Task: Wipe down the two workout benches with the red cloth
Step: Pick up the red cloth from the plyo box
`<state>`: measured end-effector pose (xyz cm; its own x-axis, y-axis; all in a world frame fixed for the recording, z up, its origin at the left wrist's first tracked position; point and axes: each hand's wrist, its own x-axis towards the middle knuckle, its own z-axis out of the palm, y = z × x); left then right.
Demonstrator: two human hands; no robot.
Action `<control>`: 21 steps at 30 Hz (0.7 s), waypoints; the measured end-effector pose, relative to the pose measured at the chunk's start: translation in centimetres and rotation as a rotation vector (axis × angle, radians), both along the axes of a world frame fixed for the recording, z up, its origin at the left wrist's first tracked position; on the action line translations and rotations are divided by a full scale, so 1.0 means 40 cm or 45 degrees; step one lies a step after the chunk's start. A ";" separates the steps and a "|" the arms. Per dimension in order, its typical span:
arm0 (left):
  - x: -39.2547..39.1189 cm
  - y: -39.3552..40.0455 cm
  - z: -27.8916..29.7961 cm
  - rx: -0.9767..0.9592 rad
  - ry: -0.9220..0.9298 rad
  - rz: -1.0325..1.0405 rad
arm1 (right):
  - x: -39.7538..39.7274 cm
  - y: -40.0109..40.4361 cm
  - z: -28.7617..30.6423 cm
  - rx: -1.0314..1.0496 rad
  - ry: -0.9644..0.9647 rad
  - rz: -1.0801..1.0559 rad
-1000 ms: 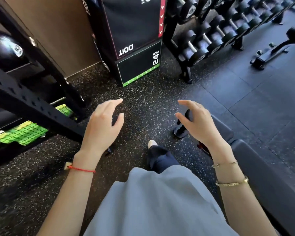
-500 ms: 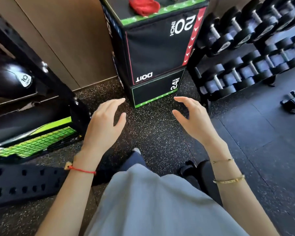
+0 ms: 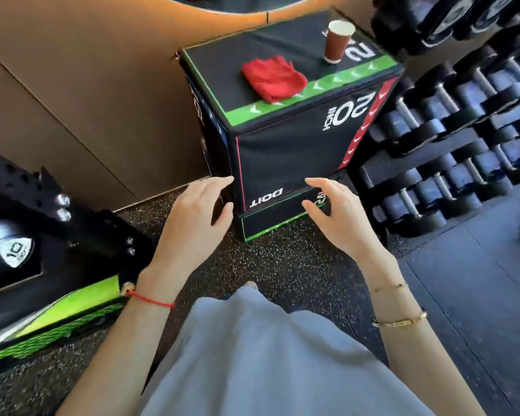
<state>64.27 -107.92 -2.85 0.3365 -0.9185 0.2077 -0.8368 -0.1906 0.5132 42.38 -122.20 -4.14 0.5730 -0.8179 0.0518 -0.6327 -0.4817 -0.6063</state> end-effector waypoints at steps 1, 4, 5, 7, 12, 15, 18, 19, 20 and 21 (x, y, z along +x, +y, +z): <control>0.024 -0.034 0.001 0.003 -0.003 -0.008 | 0.027 -0.033 0.001 0.001 -0.004 -0.005; 0.081 -0.130 -0.002 0.028 -0.006 -0.016 | 0.095 -0.127 -0.001 0.009 -0.013 -0.022; 0.096 -0.161 -0.005 0.038 -0.007 -0.015 | 0.114 -0.157 -0.004 0.012 -0.012 -0.020; 0.127 -0.218 -0.015 0.050 -0.004 -0.001 | 0.151 -0.221 -0.012 0.022 -0.010 -0.013; 0.184 -0.359 -0.044 0.037 -0.002 0.083 | 0.227 -0.400 -0.034 0.040 0.008 -0.005; 0.211 -0.455 -0.067 0.036 -0.003 0.163 | 0.271 -0.524 -0.040 0.041 0.021 0.010; 0.230 -0.551 -0.089 0.029 0.009 0.250 | 0.316 -0.649 -0.040 0.052 0.036 0.052; 0.233 -0.575 -0.097 0.022 0.006 0.279 | 0.330 -0.680 -0.041 0.041 0.041 0.063; 0.236 -0.607 -0.107 0.016 0.005 0.321 | 0.349 -0.721 -0.040 0.035 0.050 0.080; 0.238 -0.639 -0.118 0.011 0.000 0.358 | 0.368 -0.758 -0.041 0.034 0.061 0.097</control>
